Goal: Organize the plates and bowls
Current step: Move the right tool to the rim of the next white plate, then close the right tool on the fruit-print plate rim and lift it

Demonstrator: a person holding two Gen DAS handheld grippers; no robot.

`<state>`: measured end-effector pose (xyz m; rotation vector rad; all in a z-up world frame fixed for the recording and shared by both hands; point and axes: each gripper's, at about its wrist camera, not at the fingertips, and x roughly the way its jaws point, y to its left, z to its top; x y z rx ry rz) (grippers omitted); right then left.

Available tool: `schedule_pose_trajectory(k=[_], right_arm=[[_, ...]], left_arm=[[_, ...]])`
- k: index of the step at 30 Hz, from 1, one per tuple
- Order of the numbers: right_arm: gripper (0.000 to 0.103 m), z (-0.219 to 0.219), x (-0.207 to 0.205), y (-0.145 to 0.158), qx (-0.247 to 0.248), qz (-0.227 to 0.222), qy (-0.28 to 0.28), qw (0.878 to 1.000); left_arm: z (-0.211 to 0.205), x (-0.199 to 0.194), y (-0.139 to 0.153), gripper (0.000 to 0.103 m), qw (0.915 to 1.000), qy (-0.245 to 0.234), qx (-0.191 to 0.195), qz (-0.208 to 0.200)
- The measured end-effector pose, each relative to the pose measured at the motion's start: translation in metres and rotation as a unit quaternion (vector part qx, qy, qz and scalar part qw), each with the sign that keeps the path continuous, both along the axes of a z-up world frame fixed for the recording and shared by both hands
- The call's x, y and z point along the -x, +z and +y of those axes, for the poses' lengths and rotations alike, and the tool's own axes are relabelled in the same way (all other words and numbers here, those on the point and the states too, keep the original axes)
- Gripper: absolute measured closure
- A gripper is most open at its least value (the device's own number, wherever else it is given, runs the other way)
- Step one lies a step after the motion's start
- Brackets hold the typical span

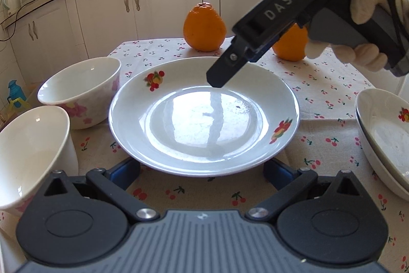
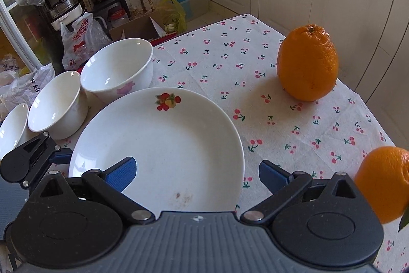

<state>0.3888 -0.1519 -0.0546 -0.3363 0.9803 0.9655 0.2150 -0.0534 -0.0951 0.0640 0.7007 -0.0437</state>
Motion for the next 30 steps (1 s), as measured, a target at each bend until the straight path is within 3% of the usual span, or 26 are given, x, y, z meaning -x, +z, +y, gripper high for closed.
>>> schedule_pose_trajectory(k=[12, 20, 30], right_arm=[[0.000, 0.021, -0.042, -0.015, -0.042, 0.074, 0.034, 0.996], [0.000, 0.028, -0.043, -0.018, -0.063, 0.111, 0.063, 0.990], [0.000, 0.018, -0.046, -0.017, -0.081, 0.139, 0.059, 0.985]], left_arm=[[0.000, 0.001, 0.001, 0.003, 1.0000, -0.003, 0.000, -0.004], [-0.001, 0.000, 0.001, 0.003, 1.0000, -0.005, -0.001, -0.004], [0.000, 0.000, 0.002, 0.002, 0.9999, -0.010, -0.004, 0.000]])
